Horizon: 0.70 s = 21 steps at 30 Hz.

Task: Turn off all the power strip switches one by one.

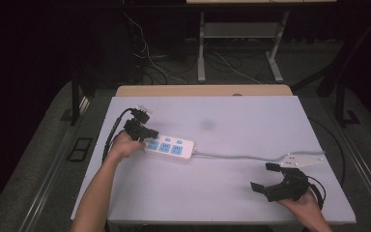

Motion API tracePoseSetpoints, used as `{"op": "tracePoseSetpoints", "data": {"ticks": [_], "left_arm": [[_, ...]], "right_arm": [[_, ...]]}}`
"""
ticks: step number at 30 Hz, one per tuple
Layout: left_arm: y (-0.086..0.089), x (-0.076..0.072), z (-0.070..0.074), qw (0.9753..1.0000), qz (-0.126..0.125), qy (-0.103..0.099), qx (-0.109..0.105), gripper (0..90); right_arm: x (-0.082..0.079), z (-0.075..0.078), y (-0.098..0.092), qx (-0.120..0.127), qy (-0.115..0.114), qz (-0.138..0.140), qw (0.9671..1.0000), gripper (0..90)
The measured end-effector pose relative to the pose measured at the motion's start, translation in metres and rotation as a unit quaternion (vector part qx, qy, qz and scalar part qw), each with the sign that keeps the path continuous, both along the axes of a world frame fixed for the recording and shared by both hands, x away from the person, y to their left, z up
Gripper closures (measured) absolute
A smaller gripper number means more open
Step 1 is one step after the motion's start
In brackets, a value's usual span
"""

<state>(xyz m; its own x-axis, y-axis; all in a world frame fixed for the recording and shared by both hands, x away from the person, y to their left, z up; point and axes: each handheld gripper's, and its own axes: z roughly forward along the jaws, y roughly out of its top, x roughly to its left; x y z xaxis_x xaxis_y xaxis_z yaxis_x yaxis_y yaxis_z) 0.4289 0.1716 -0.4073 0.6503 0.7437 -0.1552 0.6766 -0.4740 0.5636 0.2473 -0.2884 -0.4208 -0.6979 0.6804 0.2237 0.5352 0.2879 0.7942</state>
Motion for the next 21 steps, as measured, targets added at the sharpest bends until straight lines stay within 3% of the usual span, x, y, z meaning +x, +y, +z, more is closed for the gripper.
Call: {"op": "tracePoseSetpoints", "data": {"ticks": [5,7,21], "left_arm": [[0.000,-0.001,0.000,1.0000,0.004,-0.002,-0.004,89.5],[0.002,-0.002,0.004,0.9998,0.009,-0.009,-0.015,89.5],[0.011,-0.018,0.026,0.9985,0.015,-0.040,-0.033,89.4]], "right_arm": [[0.000,0.001,-0.001,0.002,0.000,0.000,1.0000,1.7],[0.000,0.000,-0.001,0.003,0.001,-0.001,1.0000,1.7],[0.001,0.001,-0.001,0.004,-0.001,-0.002,1.0000,1.7]]}}
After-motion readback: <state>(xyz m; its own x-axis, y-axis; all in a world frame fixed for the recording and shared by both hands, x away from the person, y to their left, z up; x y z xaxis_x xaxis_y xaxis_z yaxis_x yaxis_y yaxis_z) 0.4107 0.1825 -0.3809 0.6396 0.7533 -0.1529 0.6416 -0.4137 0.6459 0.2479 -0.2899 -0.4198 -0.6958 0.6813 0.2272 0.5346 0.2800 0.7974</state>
